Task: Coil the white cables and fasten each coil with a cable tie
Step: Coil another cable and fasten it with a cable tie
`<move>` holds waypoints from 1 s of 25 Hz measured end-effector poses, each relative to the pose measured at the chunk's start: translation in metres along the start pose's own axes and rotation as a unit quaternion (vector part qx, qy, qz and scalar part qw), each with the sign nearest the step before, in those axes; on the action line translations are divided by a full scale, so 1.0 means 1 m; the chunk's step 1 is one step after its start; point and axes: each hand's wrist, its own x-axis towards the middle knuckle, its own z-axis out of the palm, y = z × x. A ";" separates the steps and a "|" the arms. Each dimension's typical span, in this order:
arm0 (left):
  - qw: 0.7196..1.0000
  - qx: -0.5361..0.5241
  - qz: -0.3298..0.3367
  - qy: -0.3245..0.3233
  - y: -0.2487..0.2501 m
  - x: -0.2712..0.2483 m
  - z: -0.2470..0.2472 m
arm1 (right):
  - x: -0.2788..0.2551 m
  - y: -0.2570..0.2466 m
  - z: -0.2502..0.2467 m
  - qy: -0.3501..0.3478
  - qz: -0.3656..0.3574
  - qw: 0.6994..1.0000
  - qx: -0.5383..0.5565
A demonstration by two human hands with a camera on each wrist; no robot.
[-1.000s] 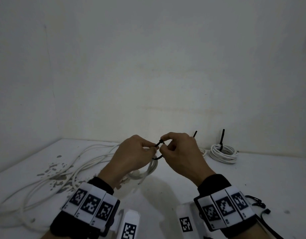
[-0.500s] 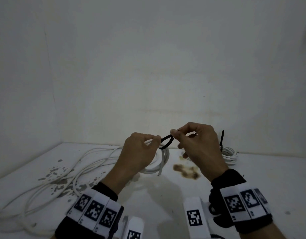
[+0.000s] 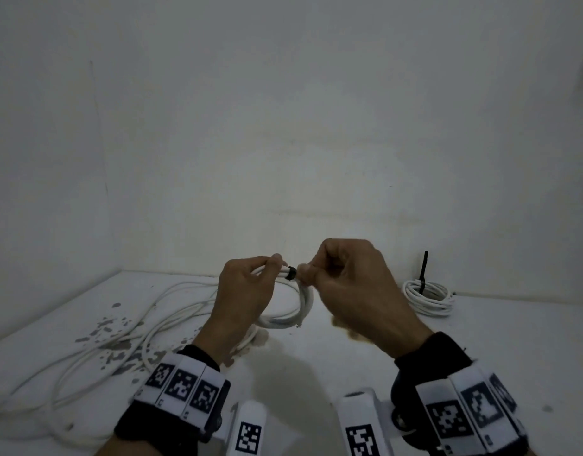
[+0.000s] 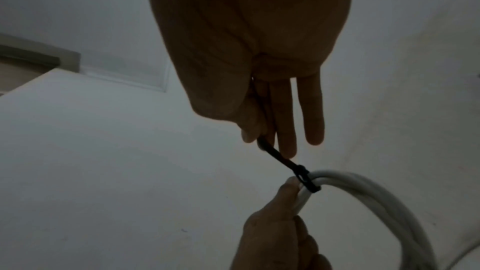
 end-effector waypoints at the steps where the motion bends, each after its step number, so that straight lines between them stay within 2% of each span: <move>1: 1.000 -0.019 -0.022 -0.003 0.003 0.001 0.000 | -0.003 -0.003 0.004 -0.034 -0.015 0.999 -0.022; 3: 0.998 -0.041 -0.051 -0.009 0.005 0.002 0.001 | -0.009 -0.009 0.012 -0.089 -0.031 0.994 -0.050; 5: 0.993 -0.074 -0.089 -0.017 0.006 -0.001 -0.001 | -0.010 -0.012 0.009 -0.104 -0.019 0.994 -0.034; 7: 0.984 -0.121 -0.134 -0.005 0.007 0.000 -0.005 | -0.003 -0.013 -0.009 -0.034 0.022 0.998 0.041; 9: 0.975 -0.159 -0.155 -0.004 0.009 0.000 -0.006 | 0.003 -0.012 -0.033 0.072 0.057 0.982 0.167; 11: 0.983 -0.131 -0.129 -0.020 0.015 -0.005 -0.001 | 0.004 -0.009 -0.044 0.102 0.066 0.971 0.205; 13: 0.993 -0.078 -0.084 -0.033 0.020 -0.014 0.006 | 0.003 -0.006 -0.043 0.080 0.070 0.980 0.169; 15: 0.997 -0.031 -0.048 -0.045 0.021 -0.018 0.010 | 0.005 0.001 -0.039 0.081 0.089 0.975 0.184; 22: 0.996 0.045 0.049 -0.062 0.017 -0.018 0.012 | 0.011 0.015 -0.037 0.141 0.127 0.959 0.212; 23: 0.996 0.041 0.056 -0.063 0.019 -0.018 0.012 | 0.012 0.016 -0.038 0.147 0.132 0.955 0.220; 25: 0.997 -0.008 0.025 -0.077 0.024 -0.018 0.011 | 0.013 0.018 -0.043 0.158 0.135 0.949 0.236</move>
